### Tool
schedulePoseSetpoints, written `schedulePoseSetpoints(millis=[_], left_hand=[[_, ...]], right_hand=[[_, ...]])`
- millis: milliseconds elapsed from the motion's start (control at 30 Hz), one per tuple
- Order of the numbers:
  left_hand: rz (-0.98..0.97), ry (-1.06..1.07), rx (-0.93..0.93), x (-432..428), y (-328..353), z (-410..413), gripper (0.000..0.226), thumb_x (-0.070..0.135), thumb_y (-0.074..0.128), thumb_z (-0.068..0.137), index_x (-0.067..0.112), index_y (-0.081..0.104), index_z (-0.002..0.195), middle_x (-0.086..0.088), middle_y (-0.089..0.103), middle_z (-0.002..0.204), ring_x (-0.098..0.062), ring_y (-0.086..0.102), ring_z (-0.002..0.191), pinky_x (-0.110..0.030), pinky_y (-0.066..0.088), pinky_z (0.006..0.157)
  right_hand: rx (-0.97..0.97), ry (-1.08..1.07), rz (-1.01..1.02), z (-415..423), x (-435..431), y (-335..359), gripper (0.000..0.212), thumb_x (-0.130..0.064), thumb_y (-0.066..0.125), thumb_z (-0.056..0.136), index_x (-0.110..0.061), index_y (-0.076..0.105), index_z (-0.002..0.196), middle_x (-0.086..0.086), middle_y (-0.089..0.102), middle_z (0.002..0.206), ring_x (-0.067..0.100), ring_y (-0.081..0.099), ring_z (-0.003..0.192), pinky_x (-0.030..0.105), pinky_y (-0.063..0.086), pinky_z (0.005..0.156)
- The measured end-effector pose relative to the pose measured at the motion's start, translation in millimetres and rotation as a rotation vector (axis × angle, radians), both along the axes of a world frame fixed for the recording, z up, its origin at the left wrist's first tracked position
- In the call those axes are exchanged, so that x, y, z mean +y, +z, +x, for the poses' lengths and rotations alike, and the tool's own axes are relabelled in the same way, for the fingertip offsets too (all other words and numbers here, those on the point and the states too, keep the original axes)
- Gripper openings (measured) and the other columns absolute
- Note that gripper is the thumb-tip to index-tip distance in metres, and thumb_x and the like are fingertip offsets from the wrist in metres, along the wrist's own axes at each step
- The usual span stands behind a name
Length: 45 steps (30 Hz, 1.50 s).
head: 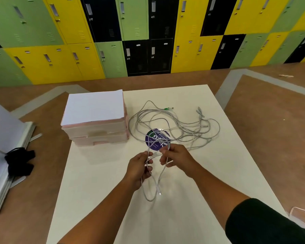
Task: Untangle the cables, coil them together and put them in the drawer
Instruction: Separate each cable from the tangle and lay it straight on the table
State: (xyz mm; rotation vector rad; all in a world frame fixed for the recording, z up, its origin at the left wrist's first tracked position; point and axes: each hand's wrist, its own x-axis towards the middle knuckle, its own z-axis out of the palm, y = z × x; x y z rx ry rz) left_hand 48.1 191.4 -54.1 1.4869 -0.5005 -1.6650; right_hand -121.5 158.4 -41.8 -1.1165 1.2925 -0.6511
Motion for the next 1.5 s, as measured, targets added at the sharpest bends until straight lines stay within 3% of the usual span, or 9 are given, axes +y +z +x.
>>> schedulePoseSetpoints(millis=[133, 400, 533, 700, 933, 1033, 1233, 1400, 1500], left_hand=[[-0.05, -0.062, -0.092, 2, -2, 4, 0.028, 0.033, 0.051, 0.102, 0.014, 0.072, 0.104, -0.005, 0.063, 0.08, -0.014, 0.049, 0.053, -0.022, 0.036, 0.047], [-0.204, -0.205, -0.369, 10, -7, 17, 0.019, 0.018, 0.058, 0.099, 0.01, 0.07, 0.112, -0.011, 0.066, 0.081, -0.014, 0.052, 0.05, -0.017, 0.04, 0.044], [-0.166, -0.264, -0.449, 16, -21, 24, 0.024, 0.017, 0.047, 0.104, 0.006, 0.065, 0.117, -0.009, 0.067, 0.077, -0.013, 0.051, 0.044, -0.022, 0.045, 0.048], [-0.084, -0.265, -0.436, 20, -21, 28, 0.029, 0.023, 0.041, 0.106, 0.011, 0.068, 0.109, -0.008, 0.055, 0.072, -0.013, 0.044, 0.047, -0.026, 0.046, 0.046], [-0.072, -0.222, -0.388, 16, -18, 31, 0.029, 0.027, 0.046, 0.104, 0.016, 0.072, 0.101, -0.005, 0.046, 0.07, -0.013, 0.033, 0.05, -0.022, 0.029, 0.044], [-0.087, -0.178, -0.422, 15, -21, 32, 0.028, 0.026, 0.045, 0.104, 0.021, 0.072, 0.102, -0.004, 0.052, 0.071, -0.015, 0.039, 0.055, -0.022, 0.032, 0.045], [-0.211, -0.093, -0.659, 14, -29, 56, 0.01, 0.021, 0.064, 0.095, 0.026, 0.072, 0.096, 0.001, 0.071, 0.081, -0.017, 0.063, 0.074, -0.029, 0.048, 0.072], [-0.253, -0.471, -0.874, 19, -29, 90, 0.016, 0.044, 0.064, 0.092, 0.033, 0.072, 0.084, 0.01, 0.068, 0.075, -0.008, 0.062, 0.07, -0.026, 0.046, 0.066], [-0.289, -0.54, -0.773, 21, -24, 88, 0.021, 0.033, 0.057, 0.098, 0.03, 0.075, 0.087, 0.007, 0.071, 0.081, -0.008, 0.06, 0.074, -0.026, 0.046, 0.072]], right_hand=[[0.052, -0.081, -0.044, 6, 0, 5, 0.024, -0.014, 0.051, 0.1, -0.004, 0.069, 0.088, 0.011, 0.062, 0.059, 0.021, 0.059, 0.054, 0.027, 0.045, 0.055], [0.167, -0.044, 0.055, -10, 0, 2, 0.033, -0.027, 0.052, 0.102, -0.009, 0.064, 0.077, 0.002, 0.039, 0.053, 0.014, 0.03, 0.044, 0.023, 0.023, 0.045], [0.314, 0.042, 0.057, -15, 2, -2, 0.016, -0.024, 0.058, 0.097, -0.013, 0.065, 0.087, 0.0, 0.048, 0.058, 0.01, 0.038, 0.045, 0.02, 0.029, 0.041], [0.426, 0.072, -0.048, -20, 5, -9, 0.021, -0.025, 0.064, 0.091, -0.006, 0.063, 0.083, 0.001, 0.057, 0.063, 0.011, 0.049, 0.053, 0.03, 0.04, 0.058], [0.317, -0.013, 0.047, -22, 7, -10, 0.015, -0.011, 0.055, 0.095, -0.014, 0.068, 0.102, 0.004, 0.065, 0.081, 0.018, 0.061, 0.063, 0.028, 0.046, 0.058], [0.284, -0.022, 0.062, -23, 6, -10, 0.016, -0.017, 0.054, 0.099, -0.016, 0.07, 0.1, 0.005, 0.066, 0.077, 0.017, 0.063, 0.062, 0.028, 0.046, 0.057], [0.317, 0.006, 0.099, -26, 5, -12, 0.023, -0.013, 0.046, 0.102, -0.012, 0.069, 0.1, 0.005, 0.066, 0.072, 0.019, 0.063, 0.06, 0.028, 0.047, 0.059], [0.426, -0.037, 0.075, -43, 4, -21, 0.027, -0.006, 0.041, 0.098, -0.011, 0.067, 0.101, 0.011, 0.067, 0.076, 0.02, 0.06, 0.058, 0.024, 0.046, 0.051], [0.564, 0.013, 0.002, -48, 0, -29, 0.028, -0.003, 0.047, 0.089, -0.022, 0.068, 0.095, 0.011, 0.07, 0.095, 0.025, 0.065, 0.08, 0.038, 0.055, 0.074]])
